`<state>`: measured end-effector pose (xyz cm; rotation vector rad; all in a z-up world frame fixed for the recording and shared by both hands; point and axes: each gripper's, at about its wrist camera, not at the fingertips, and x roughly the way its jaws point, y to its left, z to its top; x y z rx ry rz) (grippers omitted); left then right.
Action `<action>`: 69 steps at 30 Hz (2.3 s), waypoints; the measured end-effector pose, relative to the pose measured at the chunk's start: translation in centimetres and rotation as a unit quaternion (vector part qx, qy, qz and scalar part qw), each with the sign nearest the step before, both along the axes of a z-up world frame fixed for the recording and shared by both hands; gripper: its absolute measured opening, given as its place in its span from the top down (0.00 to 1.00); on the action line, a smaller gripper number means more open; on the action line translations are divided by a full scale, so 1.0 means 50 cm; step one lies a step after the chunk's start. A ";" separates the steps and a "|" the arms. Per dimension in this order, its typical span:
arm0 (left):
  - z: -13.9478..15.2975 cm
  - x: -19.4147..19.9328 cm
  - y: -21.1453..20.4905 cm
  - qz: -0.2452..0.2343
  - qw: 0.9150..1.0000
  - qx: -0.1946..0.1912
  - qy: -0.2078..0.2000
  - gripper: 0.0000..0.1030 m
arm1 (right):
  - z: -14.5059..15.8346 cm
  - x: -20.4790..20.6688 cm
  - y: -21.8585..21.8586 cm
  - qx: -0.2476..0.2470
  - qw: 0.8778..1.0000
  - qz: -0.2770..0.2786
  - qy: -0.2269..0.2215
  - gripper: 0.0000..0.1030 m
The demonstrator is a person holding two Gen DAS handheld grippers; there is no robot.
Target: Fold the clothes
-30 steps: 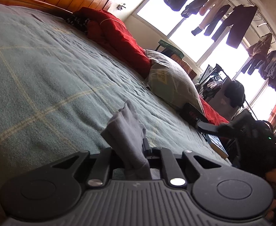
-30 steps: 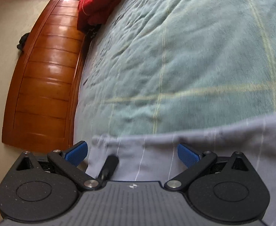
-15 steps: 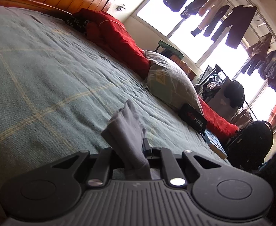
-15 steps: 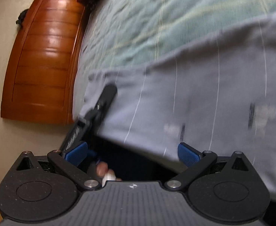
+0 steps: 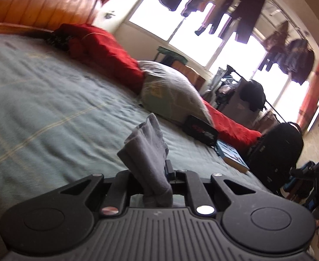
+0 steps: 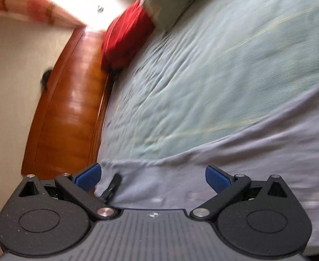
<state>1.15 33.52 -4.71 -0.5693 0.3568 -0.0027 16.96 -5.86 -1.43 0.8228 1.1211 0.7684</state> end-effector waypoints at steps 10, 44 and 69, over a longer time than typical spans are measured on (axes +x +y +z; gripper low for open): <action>0.040 0.029 -0.124 -0.059 0.997 0.051 -0.006 0.90 | -0.051 -0.059 -0.229 0.034 0.994 -0.103 0.019 0.00; 0.007 0.040 -0.296 -0.189 0.963 0.191 0.011 0.33 | -0.068 -0.085 -0.261 0.024 0.993 -0.117 0.006 0.00; -0.033 0.069 -0.226 -0.182 0.963 0.164 0.109 0.27 | -0.044 -0.070 -0.064 -0.041 0.984 0.119 -0.122 0.00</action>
